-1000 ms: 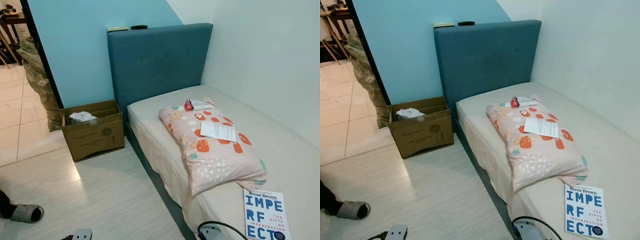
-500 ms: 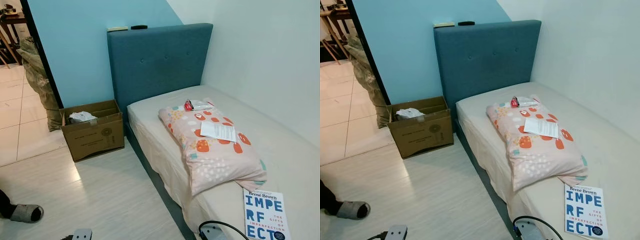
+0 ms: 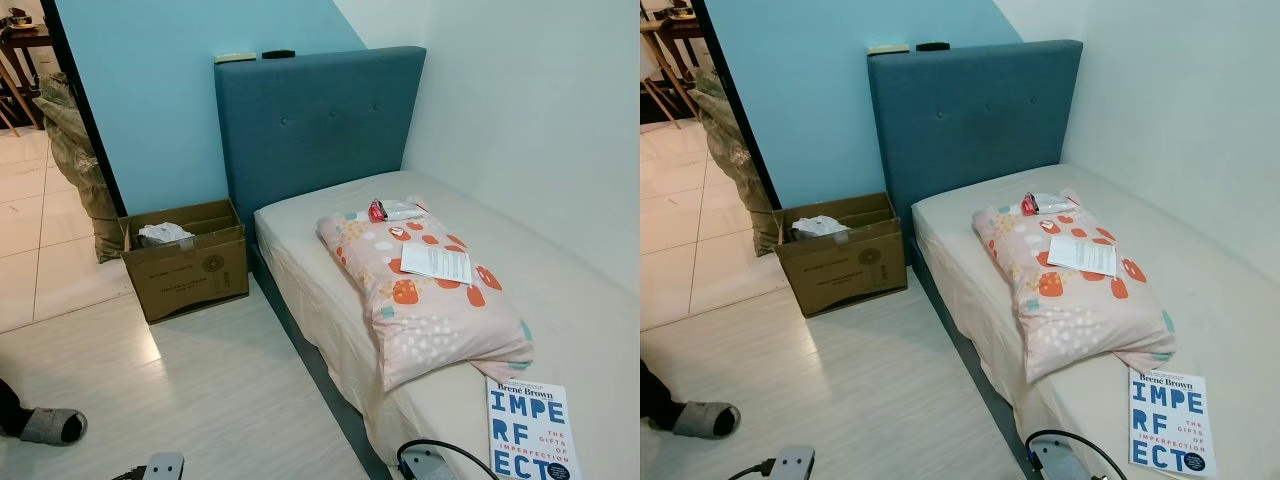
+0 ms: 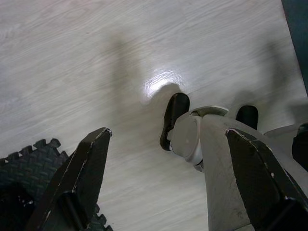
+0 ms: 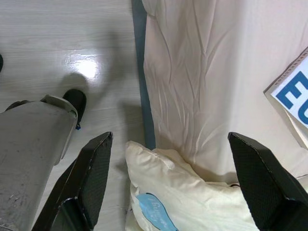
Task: Clean up the room
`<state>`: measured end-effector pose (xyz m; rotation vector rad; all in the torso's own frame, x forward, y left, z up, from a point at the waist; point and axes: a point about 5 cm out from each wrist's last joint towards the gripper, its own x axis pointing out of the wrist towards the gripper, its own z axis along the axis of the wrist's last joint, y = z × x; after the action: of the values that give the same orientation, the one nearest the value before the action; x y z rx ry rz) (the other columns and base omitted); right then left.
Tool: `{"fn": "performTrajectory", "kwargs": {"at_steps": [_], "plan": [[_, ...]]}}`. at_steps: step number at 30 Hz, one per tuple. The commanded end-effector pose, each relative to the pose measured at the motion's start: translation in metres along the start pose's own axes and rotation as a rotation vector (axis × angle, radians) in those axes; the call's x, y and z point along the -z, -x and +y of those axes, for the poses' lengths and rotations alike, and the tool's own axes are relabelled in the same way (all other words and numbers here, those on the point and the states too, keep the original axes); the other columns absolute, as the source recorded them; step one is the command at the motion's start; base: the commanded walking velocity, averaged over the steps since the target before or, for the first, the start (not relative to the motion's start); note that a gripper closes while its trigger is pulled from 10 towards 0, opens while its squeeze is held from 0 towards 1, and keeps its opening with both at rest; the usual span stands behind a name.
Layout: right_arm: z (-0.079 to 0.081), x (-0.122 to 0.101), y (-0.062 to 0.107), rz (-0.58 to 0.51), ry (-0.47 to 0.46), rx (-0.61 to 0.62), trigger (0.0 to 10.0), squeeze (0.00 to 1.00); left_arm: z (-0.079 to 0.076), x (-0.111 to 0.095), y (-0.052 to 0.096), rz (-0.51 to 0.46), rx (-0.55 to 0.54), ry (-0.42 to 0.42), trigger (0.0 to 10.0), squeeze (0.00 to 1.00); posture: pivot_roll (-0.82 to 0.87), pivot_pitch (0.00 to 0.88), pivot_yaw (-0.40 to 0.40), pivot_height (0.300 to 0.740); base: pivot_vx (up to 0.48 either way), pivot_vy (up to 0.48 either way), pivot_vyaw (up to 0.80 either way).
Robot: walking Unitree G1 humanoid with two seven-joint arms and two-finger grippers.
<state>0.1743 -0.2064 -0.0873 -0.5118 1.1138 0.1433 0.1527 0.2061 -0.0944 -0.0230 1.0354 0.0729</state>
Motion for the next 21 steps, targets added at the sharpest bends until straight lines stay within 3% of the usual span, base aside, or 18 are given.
{"fn": "performTrajectory", "kwargs": {"at_steps": [1, 21], "plan": [[-0.0009, -0.0040, -0.0002, -0.015, -0.010, 0.004, 10.0, 0.00, 0.0044, -0.0004, 0.0003, 0.005, -0.014, 0.003, 10.0, 0.00, 0.06, 0.000, -0.079, 0.726, 0.000, 0.000, 0.00], [-0.0018, -0.0033, -0.0001, -0.015, -0.002, 0.007, 10.0, 0.00, 0.0043, 0.0005, 0.0005, 0.007, -0.012, -0.007, 10.0, 0.00, 0.07, 0.000, -0.082, 0.726, 0.000, 0.000, 0.00]]}}
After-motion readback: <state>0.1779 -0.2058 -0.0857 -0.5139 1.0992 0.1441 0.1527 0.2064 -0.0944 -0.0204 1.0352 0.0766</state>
